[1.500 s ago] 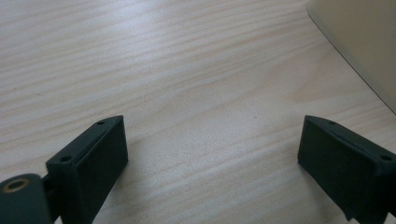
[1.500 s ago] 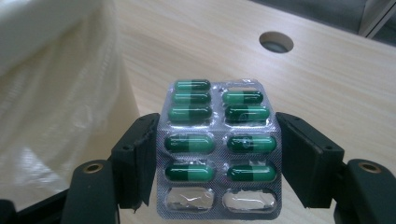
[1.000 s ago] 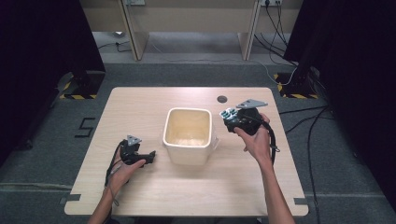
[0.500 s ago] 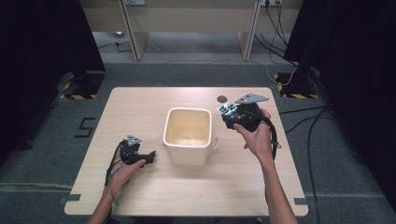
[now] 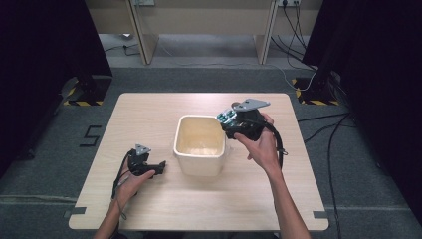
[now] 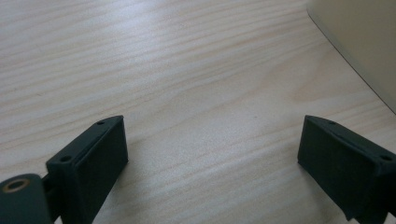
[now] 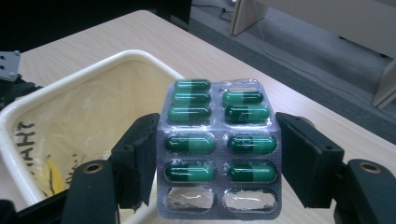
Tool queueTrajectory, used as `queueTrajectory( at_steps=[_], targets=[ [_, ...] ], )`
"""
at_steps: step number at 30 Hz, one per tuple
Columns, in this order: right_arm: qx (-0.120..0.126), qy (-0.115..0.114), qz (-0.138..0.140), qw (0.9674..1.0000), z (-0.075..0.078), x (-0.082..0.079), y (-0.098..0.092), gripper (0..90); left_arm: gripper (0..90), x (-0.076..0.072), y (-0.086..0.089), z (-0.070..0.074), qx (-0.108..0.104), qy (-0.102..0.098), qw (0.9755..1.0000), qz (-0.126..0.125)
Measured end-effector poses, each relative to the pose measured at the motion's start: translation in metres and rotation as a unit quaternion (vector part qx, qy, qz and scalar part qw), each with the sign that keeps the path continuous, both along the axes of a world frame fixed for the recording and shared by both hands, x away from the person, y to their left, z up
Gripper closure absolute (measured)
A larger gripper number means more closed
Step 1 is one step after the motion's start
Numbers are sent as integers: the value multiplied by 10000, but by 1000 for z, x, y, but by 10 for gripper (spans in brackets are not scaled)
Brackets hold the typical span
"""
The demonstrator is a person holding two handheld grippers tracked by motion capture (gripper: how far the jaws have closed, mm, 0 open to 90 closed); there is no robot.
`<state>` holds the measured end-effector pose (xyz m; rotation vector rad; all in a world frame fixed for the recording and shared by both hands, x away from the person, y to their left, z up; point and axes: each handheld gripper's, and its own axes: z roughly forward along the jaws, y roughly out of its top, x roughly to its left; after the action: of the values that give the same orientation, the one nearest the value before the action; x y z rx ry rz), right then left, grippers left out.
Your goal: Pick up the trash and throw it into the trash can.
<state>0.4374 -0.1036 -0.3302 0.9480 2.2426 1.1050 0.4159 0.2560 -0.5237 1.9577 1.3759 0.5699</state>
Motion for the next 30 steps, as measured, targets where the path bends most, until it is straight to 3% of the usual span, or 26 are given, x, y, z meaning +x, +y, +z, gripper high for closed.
queueTrajectory(
  at_steps=[14, 30],
  targets=[
    [-210, 195, 409, 9988, -13, 5, 41, 341, 76, 0, 0, 0, -3, -3, 10000, 3],
    [-365, 502, 644, 9960, -35, 13, 68, 341, 76, 0, 0, 0, -2, 0, 10000, 0]
  ],
)
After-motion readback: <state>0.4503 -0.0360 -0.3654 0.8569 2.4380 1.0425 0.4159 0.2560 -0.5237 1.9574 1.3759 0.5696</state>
